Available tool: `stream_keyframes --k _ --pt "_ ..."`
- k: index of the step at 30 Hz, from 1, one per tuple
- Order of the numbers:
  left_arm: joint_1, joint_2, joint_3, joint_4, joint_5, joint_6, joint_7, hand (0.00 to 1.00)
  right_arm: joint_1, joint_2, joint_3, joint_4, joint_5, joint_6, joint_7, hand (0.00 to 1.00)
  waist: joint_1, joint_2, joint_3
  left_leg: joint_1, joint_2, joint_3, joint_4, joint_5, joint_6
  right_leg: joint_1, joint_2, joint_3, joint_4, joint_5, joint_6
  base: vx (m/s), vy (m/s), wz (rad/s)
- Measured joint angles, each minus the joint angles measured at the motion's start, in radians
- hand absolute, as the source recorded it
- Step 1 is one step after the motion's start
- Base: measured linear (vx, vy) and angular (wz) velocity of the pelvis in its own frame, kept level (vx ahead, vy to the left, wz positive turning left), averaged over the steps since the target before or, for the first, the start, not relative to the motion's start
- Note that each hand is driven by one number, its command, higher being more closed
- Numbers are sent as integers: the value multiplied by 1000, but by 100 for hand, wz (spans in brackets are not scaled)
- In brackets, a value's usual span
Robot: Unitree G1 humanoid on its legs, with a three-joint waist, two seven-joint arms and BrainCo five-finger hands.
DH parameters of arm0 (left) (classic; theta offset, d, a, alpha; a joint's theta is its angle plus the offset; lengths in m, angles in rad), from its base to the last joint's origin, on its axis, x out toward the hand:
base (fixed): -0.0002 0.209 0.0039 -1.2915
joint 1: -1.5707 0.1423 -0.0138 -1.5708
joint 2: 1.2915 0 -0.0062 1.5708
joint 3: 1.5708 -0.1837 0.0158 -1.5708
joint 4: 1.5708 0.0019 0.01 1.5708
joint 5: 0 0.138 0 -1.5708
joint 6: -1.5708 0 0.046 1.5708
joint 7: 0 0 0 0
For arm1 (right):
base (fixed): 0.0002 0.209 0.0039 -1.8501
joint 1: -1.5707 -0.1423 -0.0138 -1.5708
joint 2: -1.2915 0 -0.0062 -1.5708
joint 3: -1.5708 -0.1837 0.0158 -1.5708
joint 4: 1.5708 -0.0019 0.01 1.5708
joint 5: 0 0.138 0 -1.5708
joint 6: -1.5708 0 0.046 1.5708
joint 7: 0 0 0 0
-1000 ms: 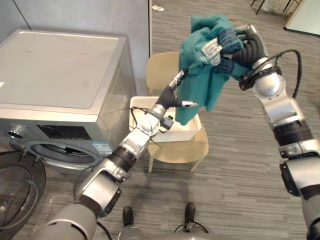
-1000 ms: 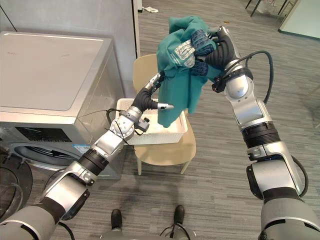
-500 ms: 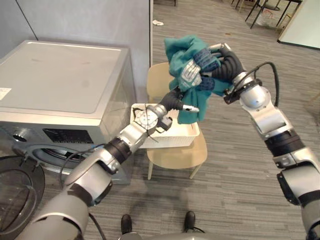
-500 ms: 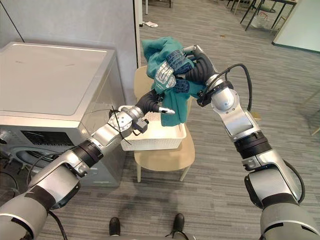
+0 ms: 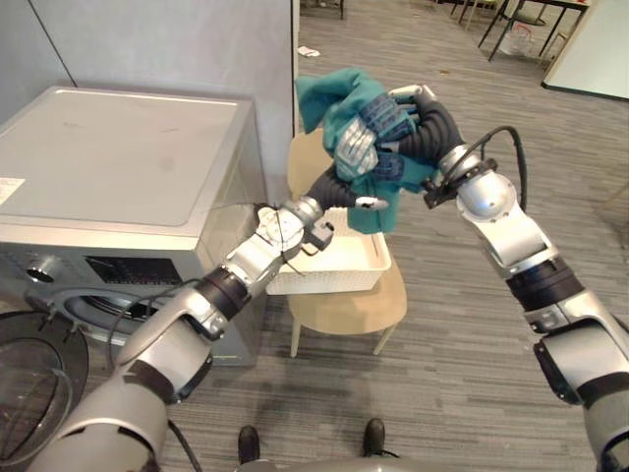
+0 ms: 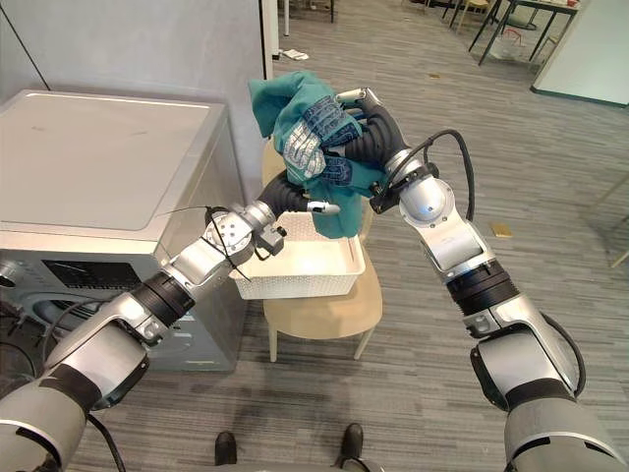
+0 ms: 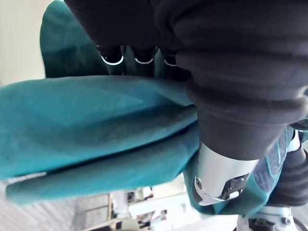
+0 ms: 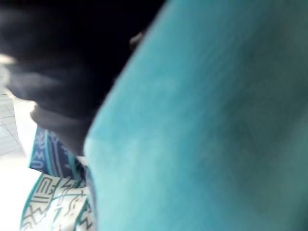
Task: Pick up the laundry basket with both hands and put the clothes into the washing machine.
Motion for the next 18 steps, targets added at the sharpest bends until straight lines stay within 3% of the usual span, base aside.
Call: stream_keyframes --k 6,10,11,18 --pt "67 -70 110 0 96 -54 62 100 0 3 1 5 72 -11 2 100 1 0 0 11 0 17 0 -6 -1 -1 0 15 0 0 1 9 -1 -8" --pt "94 -129 153 0 163 -66 115 100 -4 3 -8 41 88 -15 0 100 1 1 0 11 1 18 0 -6 -1 -2 1 16 0 0 1 0 0 0" --pt "98 -135 158 0 174 -69 124 100 -4 3 -11 44 88 -15 -3 0 1 1 0 11 1 19 0 -6 -1 -2 1 17 0 0 1 0 0 0" --pt "122 -176 231 1 255 -80 186 100 -31 3 -50 93 87 -16 -21 0 3 1 1 4 1 24 -1 -8 -1 -17 1 27 0 0 1 6 -2 -4"
